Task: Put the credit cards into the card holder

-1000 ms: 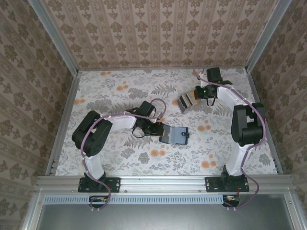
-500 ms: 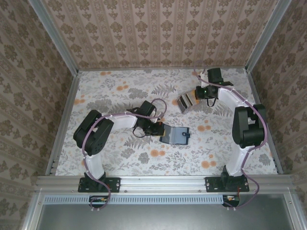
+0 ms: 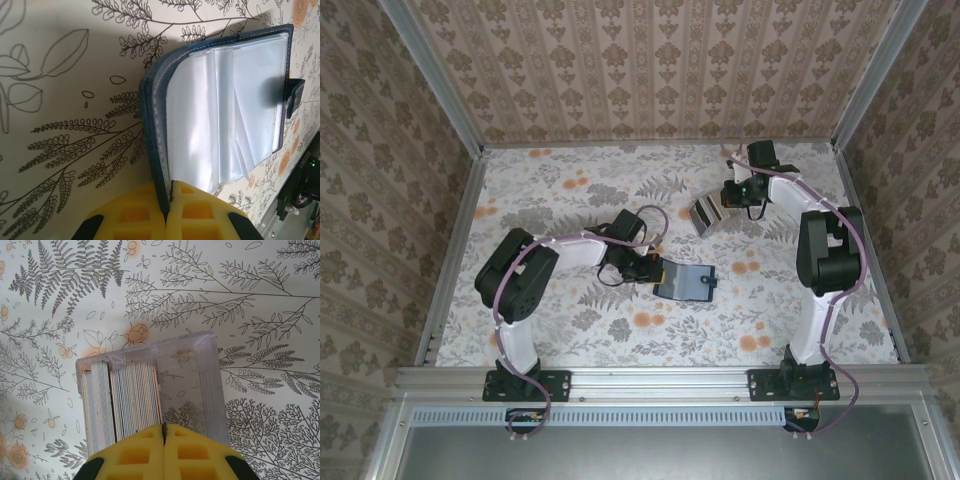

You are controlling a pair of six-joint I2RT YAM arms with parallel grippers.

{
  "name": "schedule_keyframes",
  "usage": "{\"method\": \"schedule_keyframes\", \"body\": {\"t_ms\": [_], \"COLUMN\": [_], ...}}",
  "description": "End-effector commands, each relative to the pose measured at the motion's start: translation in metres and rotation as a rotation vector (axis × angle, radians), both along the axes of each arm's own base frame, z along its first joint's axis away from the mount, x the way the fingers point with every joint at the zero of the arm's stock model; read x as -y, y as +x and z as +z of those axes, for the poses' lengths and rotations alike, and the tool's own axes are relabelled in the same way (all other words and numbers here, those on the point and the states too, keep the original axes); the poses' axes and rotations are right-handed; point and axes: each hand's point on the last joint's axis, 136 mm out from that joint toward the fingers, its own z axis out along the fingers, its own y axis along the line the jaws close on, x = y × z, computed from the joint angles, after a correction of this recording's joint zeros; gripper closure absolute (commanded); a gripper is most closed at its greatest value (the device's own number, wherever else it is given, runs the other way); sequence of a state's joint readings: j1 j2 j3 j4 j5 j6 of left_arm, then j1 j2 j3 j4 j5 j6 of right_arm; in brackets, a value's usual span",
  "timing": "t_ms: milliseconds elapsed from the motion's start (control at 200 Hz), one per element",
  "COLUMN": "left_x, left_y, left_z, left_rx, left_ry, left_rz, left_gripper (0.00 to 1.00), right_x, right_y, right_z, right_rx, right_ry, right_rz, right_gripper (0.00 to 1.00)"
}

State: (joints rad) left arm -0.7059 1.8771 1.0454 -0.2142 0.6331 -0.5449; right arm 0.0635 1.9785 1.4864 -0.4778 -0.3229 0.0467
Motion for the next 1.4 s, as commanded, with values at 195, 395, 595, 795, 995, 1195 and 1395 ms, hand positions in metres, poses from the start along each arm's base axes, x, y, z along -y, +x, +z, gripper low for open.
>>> {"method": "schedule_keyframes", "body": {"t_ms": [195,395,595,795,995,1195,1395], "left_x": [0.001,0.000,0.001,0.001,0.002,0.002,0.003], "left_y": [0.003,0.001,0.001,0.002,0.003,0.002,0.003], "left_z": [-0.003,-0.002,-0.002,-0.004,-0.004,-0.006,-0.007], "left_rx": [-0.004,-0.005,-0.003,-0.007,-0.007,-0.010,-0.009], "left_ry": [0.010,0.008,0.006,0.010,0.010,0.012,0.011], "left_rz": [-0.015,-0.013,-0.012,-0.013,-0.014,-0.015,-0.013], "left_gripper": [1.00,1.00,1.00,1.00,1.00,1.00,1.00], "right_x": [0.001,-0.006,-0.013,-0.013,-0.020,-0.025,-0.019], "right_y": [-0.007,-0.007,-0.011,-0.012,-0.017,-0.020,-0.024], "right_z": [-0.015,-0.015,-0.017,-0.018,-0.013,-0.003,-0.015], "right_rx": [-0.063,-0.072,-0.107,-0.113,-0.135,-0.154,-0.215], "right_ry": [-0.010,0.033,0.072,0.069,0.130,0.195,0.142], "right_rz": [0.015,0.029,0.052,0.047,0.045,0.061,0.059], "right_gripper": [0.83,0.73,0.85,0.90,0.61,0.49,0.45]}}
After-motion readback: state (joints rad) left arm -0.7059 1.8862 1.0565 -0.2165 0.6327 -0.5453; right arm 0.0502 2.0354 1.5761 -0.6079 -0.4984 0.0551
